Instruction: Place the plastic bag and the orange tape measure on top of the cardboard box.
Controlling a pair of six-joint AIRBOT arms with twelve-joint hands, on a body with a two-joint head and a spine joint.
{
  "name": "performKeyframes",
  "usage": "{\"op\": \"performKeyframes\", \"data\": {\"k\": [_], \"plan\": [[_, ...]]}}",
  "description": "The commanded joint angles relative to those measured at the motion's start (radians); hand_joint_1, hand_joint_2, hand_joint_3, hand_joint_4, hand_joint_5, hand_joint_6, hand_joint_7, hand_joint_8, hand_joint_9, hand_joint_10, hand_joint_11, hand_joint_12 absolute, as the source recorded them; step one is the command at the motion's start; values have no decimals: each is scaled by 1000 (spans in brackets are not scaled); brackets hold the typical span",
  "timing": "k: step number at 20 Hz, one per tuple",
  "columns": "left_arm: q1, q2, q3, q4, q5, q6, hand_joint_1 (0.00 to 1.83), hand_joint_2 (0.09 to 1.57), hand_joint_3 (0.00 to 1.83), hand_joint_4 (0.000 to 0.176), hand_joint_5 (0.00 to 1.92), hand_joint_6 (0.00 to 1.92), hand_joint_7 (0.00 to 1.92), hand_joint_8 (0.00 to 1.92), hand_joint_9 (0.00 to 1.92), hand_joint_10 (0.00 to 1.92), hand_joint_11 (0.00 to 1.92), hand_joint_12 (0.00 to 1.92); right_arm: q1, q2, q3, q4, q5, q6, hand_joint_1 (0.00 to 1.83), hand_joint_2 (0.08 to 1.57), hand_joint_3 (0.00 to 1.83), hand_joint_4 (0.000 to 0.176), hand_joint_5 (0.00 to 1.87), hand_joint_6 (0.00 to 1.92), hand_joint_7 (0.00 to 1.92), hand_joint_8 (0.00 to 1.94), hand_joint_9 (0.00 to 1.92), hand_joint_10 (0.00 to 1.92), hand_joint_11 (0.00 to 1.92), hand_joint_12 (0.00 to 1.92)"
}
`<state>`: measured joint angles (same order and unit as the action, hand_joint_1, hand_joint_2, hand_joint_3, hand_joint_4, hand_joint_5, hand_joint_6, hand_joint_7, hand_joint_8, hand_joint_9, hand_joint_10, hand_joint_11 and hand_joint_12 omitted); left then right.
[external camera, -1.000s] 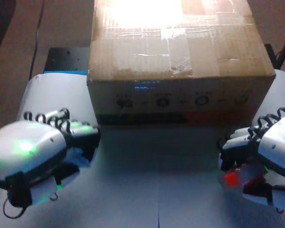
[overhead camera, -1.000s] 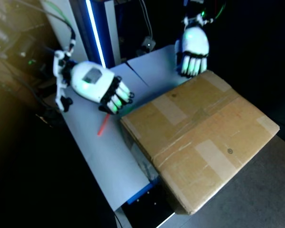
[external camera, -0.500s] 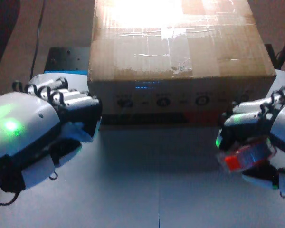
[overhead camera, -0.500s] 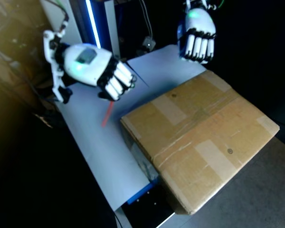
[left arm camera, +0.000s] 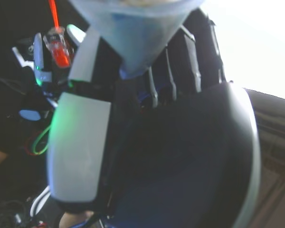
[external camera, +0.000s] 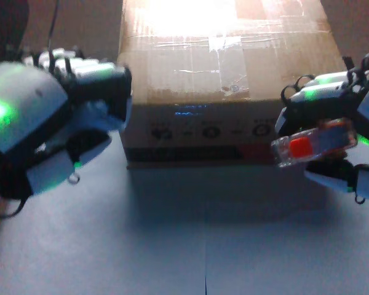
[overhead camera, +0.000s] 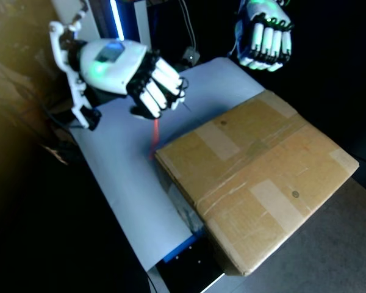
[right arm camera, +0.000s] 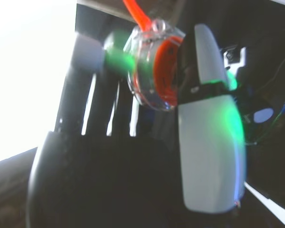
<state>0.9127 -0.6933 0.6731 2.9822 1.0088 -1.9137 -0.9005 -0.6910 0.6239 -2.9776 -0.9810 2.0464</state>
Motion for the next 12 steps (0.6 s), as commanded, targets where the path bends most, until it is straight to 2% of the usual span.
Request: {"op": "performKeyframes", "data": {"k": [1, 2, 4, 5, 6, 7, 8, 9, 12], "plan": [[-22, -2, 3, 30, 140, 7, 1258, 1335, 0, 0, 476, 1580, 612, 1580, 629, 1737, 515, 1921, 24, 5, 0, -34, -136, 6, 1232, 1158, 0, 0, 906, 1046, 1008, 1130, 1190, 1564, 1180, 1827], [-47, -4, 3, 30, 140, 34, 1312, 1305, 0, 0, 516, 1504, 630, 1521, 671, 1715, 584, 1919, 40, 9, 3, -34, -137, 3, 1241, 1150, 0, 0, 943, 968, 1000, 1165, 1184, 1573, 1174, 1837], [-80, -8, 9, 30, 140, 58, 1321, 1298, 0, 0, 521, 1409, 658, 1521, 674, 1731, 648, 1921, 68, 12, 11, -34, -137, -14, 1231, 1150, 0, 0, 899, 1056, 1002, 1141, 1185, 1570, 1175, 1833], [-96, -12, 16, 30, 140, 58, 1320, 1300, 0, 0, 504, 1431, 657, 1526, 672, 1722, 628, 1913, 82, 12, 18, -34, -137, -22, 1230, 1150, 0, 0, 898, 1059, 1001, 1141, 1185, 1571, 1175, 1834], [-109, -18, 24, 30, 140, 59, 1331, 1280, 0, 0, 536, 1381, 702, 1481, 727, 1685, 610, 1892, 94, 12, 25, -34, -137, -30, 1241, 1140, 0, 0, 941, 970, 999, 1167, 1183, 1576, 1173, 1838], [-123, -26, 33, 30, 140, 59, 1344, 1254, 0, 0, 585, 1265, 745, 1440, 773, 1649, 667, 1861, 103, 14, 34, -34, -136, -31, 1233, 1143, 0, 0, 902, 1047, 1003, 1142, 1185, 1571, 1175, 1833], [-137, -35, 41, 30, 137, 59, 1329, 1289, 1, 0, 525, 1353, 683, 1525, 683, 1706, 627, 1874, 113, 17, 40, -34, -136, -33, 1231, 1143, 0, 0, 899, 1056, 1002, 1140, 1185, 1570, 1175, 1833], [-156, -48, 55, 30, 129, 59, 1329, 1279, 0, 0, 542, 1397, 714, 1487, 682, 1667, 584, 1879, 122, 24, 46, -34, -135, -40, 1241, 1135, 0, 0, 916, 1006, 1009, 1152, 1186, 1573, 1176, 1834], [-215, -79, 90, 30, 89, 59, 1332, 1272, 0, 0, 531, 1423, 737, 1419, 699, 1655, 638, 1880, 153, 42, 60, -34, -128, -69, 1230, 1139, 0, 0, 898, 1058, 1001, 1140, 1185, 1571, 1175, 1834]]}}
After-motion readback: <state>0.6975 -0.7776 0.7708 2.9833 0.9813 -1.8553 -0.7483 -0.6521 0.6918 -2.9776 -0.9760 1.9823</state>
